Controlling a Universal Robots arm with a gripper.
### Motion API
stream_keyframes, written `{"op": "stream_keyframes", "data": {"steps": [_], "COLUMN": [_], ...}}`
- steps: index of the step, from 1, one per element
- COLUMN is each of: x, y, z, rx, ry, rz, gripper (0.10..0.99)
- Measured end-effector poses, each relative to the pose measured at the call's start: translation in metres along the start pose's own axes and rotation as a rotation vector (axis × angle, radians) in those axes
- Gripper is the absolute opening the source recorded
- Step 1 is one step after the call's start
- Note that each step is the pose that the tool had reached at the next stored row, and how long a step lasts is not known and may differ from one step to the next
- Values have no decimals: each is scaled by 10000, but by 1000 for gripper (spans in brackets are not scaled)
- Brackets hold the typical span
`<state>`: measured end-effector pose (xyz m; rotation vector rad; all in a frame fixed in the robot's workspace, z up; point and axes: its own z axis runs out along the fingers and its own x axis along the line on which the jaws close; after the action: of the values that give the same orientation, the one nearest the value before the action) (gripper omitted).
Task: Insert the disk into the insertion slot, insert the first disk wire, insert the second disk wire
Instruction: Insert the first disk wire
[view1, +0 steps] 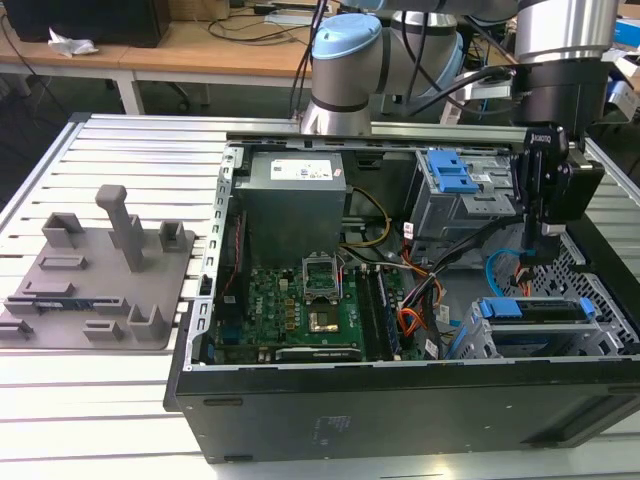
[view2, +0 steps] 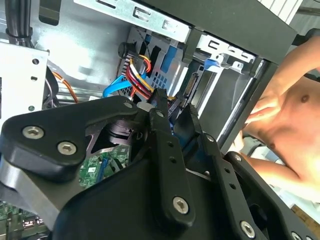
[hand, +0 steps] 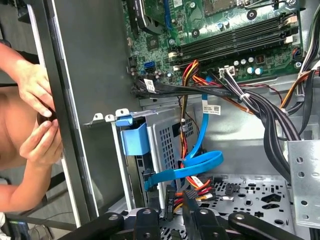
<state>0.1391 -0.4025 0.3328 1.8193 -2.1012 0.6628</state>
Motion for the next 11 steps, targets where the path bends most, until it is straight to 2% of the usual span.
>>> {"op": "stream_keyframes", "data": {"steps": [8,9,11], "x": [-21,-27,-32], "y": [4,5,6], "z": [5,5,5], "rx": [17,20,25], "ry": [99,116,143], "rz": [-9,-11,-13], "gripper": [322,306,173]}}
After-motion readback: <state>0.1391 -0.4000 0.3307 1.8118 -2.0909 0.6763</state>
